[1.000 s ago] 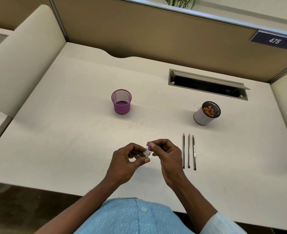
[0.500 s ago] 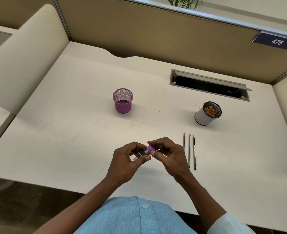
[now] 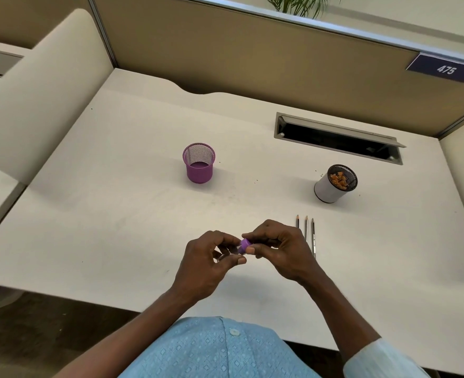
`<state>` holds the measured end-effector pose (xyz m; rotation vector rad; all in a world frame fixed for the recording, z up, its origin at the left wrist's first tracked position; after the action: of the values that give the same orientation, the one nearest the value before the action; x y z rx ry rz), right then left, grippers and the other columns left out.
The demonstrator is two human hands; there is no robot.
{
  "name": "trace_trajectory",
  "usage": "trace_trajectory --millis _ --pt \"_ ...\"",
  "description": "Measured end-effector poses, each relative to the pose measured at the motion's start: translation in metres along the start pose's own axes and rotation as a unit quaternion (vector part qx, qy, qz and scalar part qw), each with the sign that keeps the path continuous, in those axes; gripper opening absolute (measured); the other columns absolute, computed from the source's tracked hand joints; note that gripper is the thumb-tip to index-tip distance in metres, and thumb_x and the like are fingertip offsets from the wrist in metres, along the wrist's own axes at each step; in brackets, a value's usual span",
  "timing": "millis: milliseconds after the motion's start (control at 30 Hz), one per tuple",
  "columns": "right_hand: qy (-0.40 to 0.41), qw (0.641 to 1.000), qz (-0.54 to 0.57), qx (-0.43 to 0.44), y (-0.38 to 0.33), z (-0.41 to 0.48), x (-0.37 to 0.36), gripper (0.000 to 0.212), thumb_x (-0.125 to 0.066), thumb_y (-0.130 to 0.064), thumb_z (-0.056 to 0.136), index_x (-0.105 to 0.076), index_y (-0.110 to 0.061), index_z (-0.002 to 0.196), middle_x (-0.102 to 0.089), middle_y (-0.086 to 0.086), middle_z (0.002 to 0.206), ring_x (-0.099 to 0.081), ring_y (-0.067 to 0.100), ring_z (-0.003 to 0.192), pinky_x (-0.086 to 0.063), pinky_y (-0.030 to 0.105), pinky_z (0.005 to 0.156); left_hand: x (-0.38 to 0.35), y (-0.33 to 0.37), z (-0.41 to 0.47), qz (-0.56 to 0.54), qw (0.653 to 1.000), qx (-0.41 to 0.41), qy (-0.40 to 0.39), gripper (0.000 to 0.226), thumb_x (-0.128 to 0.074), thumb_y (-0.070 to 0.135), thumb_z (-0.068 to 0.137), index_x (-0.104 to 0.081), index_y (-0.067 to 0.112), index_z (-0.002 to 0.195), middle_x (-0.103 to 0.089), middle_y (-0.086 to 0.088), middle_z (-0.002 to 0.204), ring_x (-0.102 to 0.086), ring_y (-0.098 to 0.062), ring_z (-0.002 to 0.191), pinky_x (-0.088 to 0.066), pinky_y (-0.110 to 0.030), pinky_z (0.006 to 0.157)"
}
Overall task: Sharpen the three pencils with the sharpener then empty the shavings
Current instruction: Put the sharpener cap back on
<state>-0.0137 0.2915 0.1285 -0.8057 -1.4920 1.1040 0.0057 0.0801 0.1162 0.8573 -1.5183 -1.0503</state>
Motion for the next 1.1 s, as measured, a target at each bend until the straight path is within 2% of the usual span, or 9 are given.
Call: trace_trajectory --millis 67,167,300,433,567,767,900,1000,1100 --pt "0.000 1.000 0.009 -0.005 0.001 0.000 0.001 0.024 -0.087 -0.005 0.083 -0.084 -0.010 0.107 -0.073 0.003 0.089 -0.074 0.026 0.072 -0.064 0.039 0.068 -0.001 0.000 -0.001 -0.002 1.000 -0.009 0.004 0.026 -0.089 0.033 0.079 -0.080 0.026 0.102 -0.077 0.011 0.093 -0.073 -0.017 0.087 -0.061 -0.038 0.075" --pt "0.004 1.000 0.017 -0.010 0.001 0.000 -0.001 0.026 -0.088 -0.004 0.081 -0.085 -0.011 0.106 -0.072 0.005 0.087 -0.073 0.023 0.071 -0.062 0.034 0.067 -0.001 0.000 -0.002 0.001 1.000 -0.021 0.017 0.025 -0.089 0.032 0.079 -0.081 0.025 0.101 -0.077 0.011 0.092 -0.073 -0.017 0.085 -0.061 -0.040 0.074" --pt "0.008 0.999 0.040 -0.013 -0.001 0.002 -0.005 0.027 -0.088 0.002 0.078 -0.085 -0.008 0.103 -0.071 0.010 0.086 -0.072 0.021 0.071 -0.060 0.031 0.066 0.001 0.001 -0.003 0.004 0.999 -0.027 0.033 0.025 -0.094 0.018 0.079 -0.082 0.023 0.101 -0.077 0.011 0.091 -0.072 -0.016 0.085 -0.060 -0.038 0.074" --pt "0.012 0.999 0.044 -0.004 -0.003 0.002 -0.007 0.026 -0.087 0.004 0.079 -0.085 -0.007 0.103 -0.070 0.012 0.087 -0.072 0.024 0.073 -0.061 0.031 0.066 0.002 0.003 -0.003 0.011 0.998 -0.025 0.048 0.027 -0.095 0.016 0.077 -0.084 0.025 0.100 -0.079 0.011 0.091 -0.074 -0.014 0.086 -0.061 -0.035 0.076" --pt "-0.008 1.000 0.021 -0.010 -0.006 0.005 -0.008 0.023 -0.085 0.002 0.081 -0.083 -0.003 0.104 -0.071 0.010 0.090 -0.074 0.019 0.074 -0.060 0.027 0.068 0.002 0.000 -0.005 0.009 0.998 -0.016 0.055 0.027 -0.095 0.017 0.078 -0.084 0.025 0.101 -0.080 0.012 0.093 -0.075 -0.013 0.088 -0.061 -0.034 0.076" --pt "-0.020 0.997 0.063 -0.037 -0.009 0.004 0.007 0.026 -0.082 -0.004 0.088 -0.077 -0.005 0.114 -0.081 0.010 0.097 -0.079 0.033 0.089 -0.065 0.046 0.082 0.001 0.018 0.007 0.011 0.996 -0.053 0.064 0.029 -0.097 0.023 0.076 -0.081 0.022 0.100 -0.077 0.010 0.091 -0.072 -0.014 0.081 -0.058 -0.027 0.073" --pt "-0.023 0.995 0.085 -0.053 -0.015 0.003 0.018 0.031 -0.089 -0.004 0.081 -0.077 -0.006 0.110 -0.081 0.010 0.098 -0.078 0.035 0.094 -0.064 0.053 0.087 -0.002 0.026 0.017 0.033 0.993 -0.097 0.053 0.031 -0.097 0.024 0.076 -0.080 0.020 0.101 -0.075 0.010 0.090 -0.068 -0.013 0.080 -0.057 -0.030 0.072" --pt "-0.014 0.996 0.067 -0.061 -0.013 0.008 0.026 0.028 -0.091 -0.004 0.079 -0.077 -0.005 0.102 -0.080 0.010 0.094 -0.078 0.035 0.088 -0.065 0.051 0.084 -0.008 0.026 0.025 0.054 0.990 -0.125 0.037 0.038 -0.097 0.027 0.073 -0.078 0.020 0.105 -0.073 0.012 0.093 -0.066 -0.011 0.084 -0.056 -0.032 0.074" --pt "0.018 0.996 0.059 -0.070 -0.007 0.018 0.036 0.025 -0.090 -0.001 0.078 -0.076 -0.003 0.099 -0.080 0.012 0.088 -0.077 0.031 0.079 -0.066 0.044 0.078 -0.015 0.009 0.035 0.086 0.990 -0.108 0.028 0.061 -0.094 0.046 0.073 -0.070 0.021 0.123 -0.070 0.011 0.109 -0.067 -0.009 0.098 -0.058 -0.032 0.085"
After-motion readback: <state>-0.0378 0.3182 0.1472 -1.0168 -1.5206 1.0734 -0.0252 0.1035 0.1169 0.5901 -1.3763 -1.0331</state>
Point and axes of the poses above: each hand's wrist, its own z-axis towards the middle knuckle, its own x-axis out of the back of the hand, y = z × x, the point moved 2 cm from there along z, towards the middle knuckle
